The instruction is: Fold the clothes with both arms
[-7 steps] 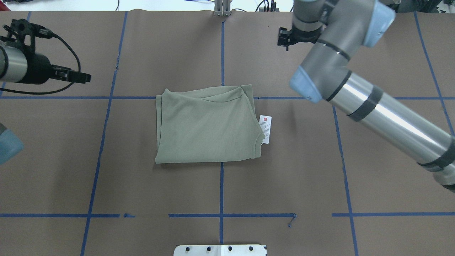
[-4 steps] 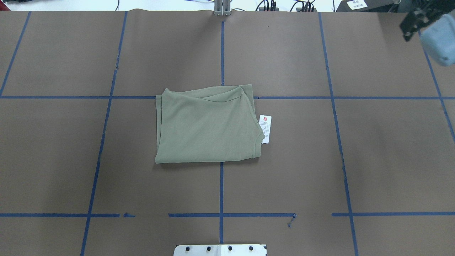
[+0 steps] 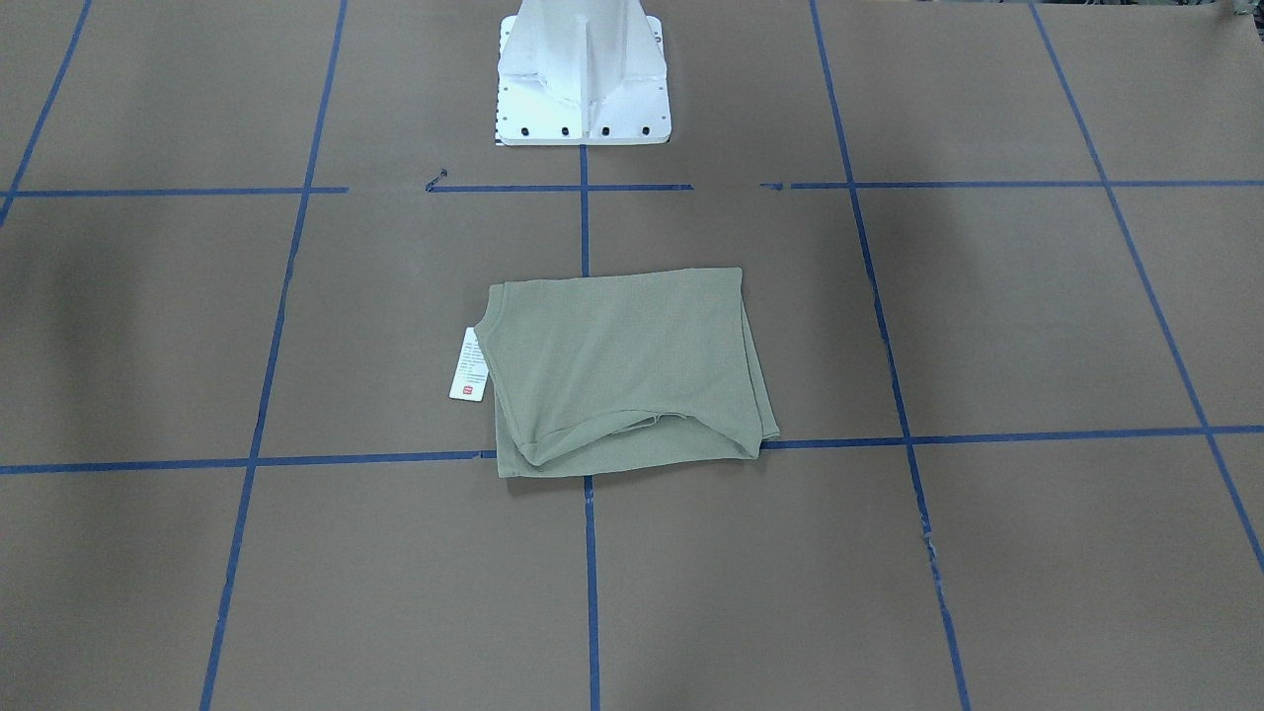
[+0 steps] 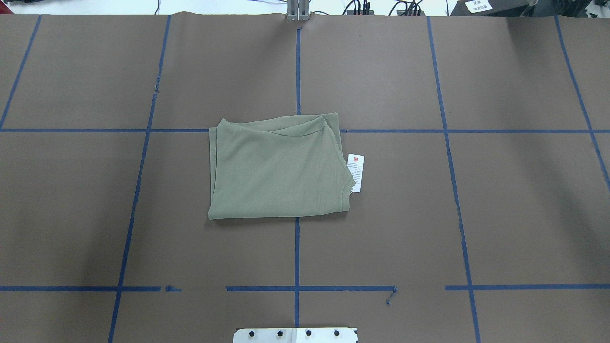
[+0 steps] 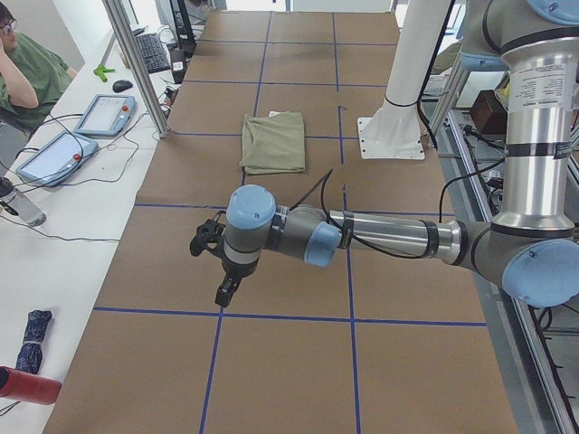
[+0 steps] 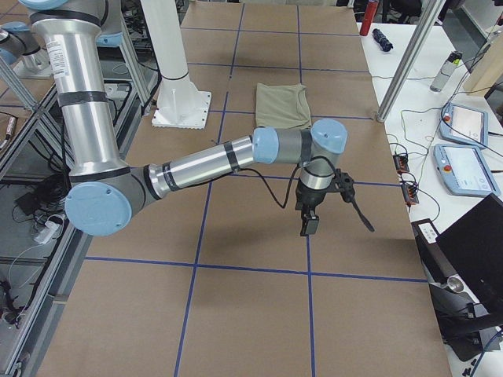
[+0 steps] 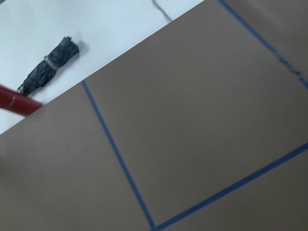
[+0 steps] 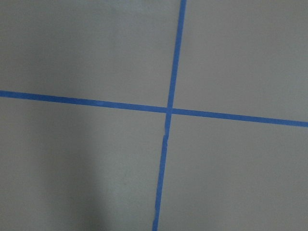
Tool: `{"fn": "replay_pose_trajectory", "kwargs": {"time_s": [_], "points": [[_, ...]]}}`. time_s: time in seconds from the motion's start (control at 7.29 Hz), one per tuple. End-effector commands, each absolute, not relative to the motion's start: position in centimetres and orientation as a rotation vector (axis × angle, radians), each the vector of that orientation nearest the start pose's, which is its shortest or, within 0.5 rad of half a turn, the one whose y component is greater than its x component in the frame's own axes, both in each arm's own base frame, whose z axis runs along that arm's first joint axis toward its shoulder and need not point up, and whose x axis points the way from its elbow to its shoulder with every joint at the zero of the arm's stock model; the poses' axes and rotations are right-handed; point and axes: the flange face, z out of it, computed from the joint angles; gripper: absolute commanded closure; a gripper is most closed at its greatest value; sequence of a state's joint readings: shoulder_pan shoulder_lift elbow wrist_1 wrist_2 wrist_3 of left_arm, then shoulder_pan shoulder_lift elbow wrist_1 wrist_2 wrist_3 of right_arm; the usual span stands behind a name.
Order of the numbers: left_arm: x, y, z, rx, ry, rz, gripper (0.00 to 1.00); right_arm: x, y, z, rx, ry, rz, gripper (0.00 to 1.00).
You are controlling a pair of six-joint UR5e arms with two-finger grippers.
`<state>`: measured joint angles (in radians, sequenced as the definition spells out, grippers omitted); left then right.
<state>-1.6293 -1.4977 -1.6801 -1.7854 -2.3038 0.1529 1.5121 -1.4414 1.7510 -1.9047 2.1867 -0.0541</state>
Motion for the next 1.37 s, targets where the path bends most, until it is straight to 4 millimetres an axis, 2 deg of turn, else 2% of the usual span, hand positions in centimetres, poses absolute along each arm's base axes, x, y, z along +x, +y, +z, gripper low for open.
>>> {"fn": "replay_pose_trajectory", "kwargs": {"time_s": [0.0, 0.14, 0.27, 0.69, 0.96, 1.23], "points": [[-12.1, -45.2, 65.5, 0.207, 0.72, 0.165, 0.0, 6.8, -49.3, 59.7, -0.055, -0.691, -0.04, 0.0], [-12.2, -45.3, 64.5, 0.12, 0.736, 0.141, 0.0, 6.7, -48.7, 60.0, -0.06, -0.707, -0.037, 0.0], [-12.2, -45.5, 62.6, 0.132, 0.733, 0.147, 0.0, 6.7, -48.3, 60.5, -0.072, -0.707, -0.026, 0.0], [-11.3, -46.1, 61.7, 0.149, 0.733, 0.178, 0.0, 6.7, -46.4, 62.1, -0.103, -0.711, -0.015, 0.0], [-11.4, -46.8, 60.7, 0.236, 0.716, 0.213, 0.0, 7.0, -45.5, 62.1, -0.1, -0.713, -0.007, 0.0], [-11.3, -46.5, 60.8, 0.25, 0.716, 0.219, 0.0, 7.0, -45.3, 62.1, -0.102, -0.713, -0.005, 0.0]]}}
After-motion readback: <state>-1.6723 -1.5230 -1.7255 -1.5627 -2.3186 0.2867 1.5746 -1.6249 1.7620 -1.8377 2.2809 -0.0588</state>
